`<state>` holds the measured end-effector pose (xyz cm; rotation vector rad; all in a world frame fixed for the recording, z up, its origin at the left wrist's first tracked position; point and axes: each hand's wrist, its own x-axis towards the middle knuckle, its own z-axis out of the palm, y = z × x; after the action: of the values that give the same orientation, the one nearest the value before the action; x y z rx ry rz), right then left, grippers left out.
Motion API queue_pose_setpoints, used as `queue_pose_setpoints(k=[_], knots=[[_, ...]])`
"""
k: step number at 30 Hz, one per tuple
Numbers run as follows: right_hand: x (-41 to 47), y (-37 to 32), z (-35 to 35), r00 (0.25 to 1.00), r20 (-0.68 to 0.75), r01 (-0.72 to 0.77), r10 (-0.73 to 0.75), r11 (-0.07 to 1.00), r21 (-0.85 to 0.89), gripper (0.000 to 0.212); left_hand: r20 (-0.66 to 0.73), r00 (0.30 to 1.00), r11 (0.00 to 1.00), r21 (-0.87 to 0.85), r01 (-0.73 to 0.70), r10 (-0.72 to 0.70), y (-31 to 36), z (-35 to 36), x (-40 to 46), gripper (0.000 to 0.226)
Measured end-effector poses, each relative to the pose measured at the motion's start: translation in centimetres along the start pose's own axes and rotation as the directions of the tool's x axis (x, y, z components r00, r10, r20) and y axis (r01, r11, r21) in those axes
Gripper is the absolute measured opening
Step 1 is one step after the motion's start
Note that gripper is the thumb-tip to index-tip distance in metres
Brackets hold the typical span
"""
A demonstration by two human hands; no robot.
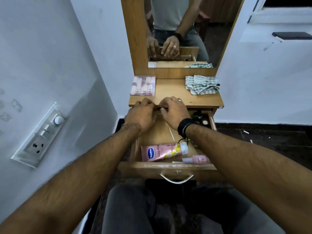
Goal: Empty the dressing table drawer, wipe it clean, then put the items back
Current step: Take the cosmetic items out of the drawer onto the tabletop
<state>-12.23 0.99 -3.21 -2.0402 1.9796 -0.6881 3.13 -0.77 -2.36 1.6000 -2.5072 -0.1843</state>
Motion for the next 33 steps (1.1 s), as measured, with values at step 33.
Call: queue_pose_setpoints(k=[33], knots=[[-1.6,-2.8,-4.6,0.974,0.146,-0.178,0.176,0.984,0.001,0.067,-0.077,0.996,0.982,-0.178,-0.064,0.051,-1.7,-1.4,-5.9,0.045]])
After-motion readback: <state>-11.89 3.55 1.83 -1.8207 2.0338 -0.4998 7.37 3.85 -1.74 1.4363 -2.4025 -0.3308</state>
